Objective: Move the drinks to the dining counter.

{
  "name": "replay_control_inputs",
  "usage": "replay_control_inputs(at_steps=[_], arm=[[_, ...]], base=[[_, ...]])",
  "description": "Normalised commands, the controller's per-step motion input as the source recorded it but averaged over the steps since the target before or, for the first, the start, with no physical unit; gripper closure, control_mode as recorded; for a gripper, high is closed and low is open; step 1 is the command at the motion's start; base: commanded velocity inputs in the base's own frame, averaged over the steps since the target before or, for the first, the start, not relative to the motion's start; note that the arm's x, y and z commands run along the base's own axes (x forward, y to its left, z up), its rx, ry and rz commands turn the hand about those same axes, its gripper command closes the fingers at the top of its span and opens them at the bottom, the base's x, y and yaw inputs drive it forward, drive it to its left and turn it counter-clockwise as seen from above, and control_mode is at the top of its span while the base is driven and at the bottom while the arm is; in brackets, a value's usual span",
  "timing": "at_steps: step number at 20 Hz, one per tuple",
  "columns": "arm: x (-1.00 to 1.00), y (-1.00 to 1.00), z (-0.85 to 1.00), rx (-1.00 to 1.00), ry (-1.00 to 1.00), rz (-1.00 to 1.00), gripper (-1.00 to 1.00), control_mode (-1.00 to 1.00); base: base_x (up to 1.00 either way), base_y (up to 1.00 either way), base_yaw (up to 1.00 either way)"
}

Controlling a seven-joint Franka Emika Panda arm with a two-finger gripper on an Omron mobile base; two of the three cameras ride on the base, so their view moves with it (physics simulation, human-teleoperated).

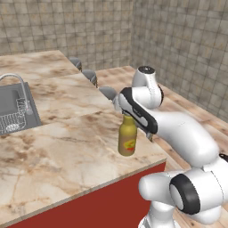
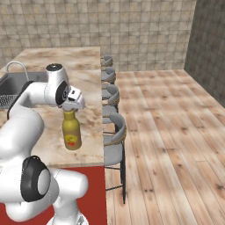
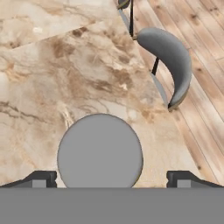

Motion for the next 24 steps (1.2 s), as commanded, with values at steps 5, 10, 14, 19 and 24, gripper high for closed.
replay_control_inputs(at_steps=[5, 10, 14, 19, 24], arm=[[-0.16, 0.0, 0.23, 0.0, -0.09, -0.06, -1.0, -1.0], [-0.1, 0.0, 0.24, 0.0, -0.08, -0.05, -1.0, -1.0], [-0.14, 0.0, 0.29, 0.0, -0.09, -0.05, -1.0, -1.0], [-0.22, 0.0, 0.31, 0.0, -0.1, -0.05, -1.0, -1.0], [-0.19, -0.06, 0.3, 0.0, -0.11, -0.01, -1.0, -1.0]], base=[[0.0, 0.0, 0.0], [0.0, 0.0, 0.0], [0.0, 0.0, 0.0], [0.0, 0.0, 0.0], [0.0, 0.0, 0.0]])
